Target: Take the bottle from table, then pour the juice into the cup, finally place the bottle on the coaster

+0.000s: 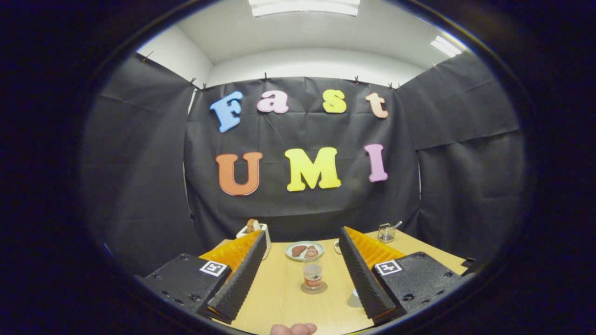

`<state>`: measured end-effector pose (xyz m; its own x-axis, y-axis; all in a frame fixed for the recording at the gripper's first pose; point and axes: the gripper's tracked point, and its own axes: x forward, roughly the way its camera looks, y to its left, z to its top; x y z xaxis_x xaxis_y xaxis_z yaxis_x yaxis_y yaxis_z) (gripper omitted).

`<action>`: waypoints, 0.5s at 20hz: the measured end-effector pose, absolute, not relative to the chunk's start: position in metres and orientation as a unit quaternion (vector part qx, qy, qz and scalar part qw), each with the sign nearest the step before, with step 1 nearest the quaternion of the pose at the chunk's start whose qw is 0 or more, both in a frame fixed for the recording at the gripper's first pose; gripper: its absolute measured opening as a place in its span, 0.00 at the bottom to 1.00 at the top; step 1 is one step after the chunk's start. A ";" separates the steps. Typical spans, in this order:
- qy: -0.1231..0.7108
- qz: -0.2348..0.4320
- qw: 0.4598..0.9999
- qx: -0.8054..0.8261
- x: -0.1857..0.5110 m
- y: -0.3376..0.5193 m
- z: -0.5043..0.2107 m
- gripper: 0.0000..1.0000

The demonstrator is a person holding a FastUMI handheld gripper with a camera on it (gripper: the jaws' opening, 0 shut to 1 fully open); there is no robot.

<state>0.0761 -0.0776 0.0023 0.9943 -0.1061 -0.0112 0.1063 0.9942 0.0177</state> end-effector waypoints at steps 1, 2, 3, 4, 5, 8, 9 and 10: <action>-0.001 -0.058 0.998 0.002 0.070 -0.081 0.009 0.99; -0.003 -0.058 0.998 -0.001 0.064 -0.082 0.013 0.99; -0.007 -0.055 0.998 0.001 0.059 -0.079 0.016 0.99; -0.009 -0.052 0.999 0.005 0.055 -0.077 0.018 0.99; -0.011 -0.049 0.999 0.008 0.050 -0.076 0.019 0.99; -0.017 -0.044 0.999 0.012 0.034 -0.077 0.020 1.00; -0.027 -0.042 0.999 0.017 0.029 -0.079 0.025 1.00; -0.035 -0.038 0.998 0.023 0.025 -0.079 0.029 0.99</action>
<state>0.0249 -0.0785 0.0285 0.9947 -0.0782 0.0674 0.0749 0.9960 0.0494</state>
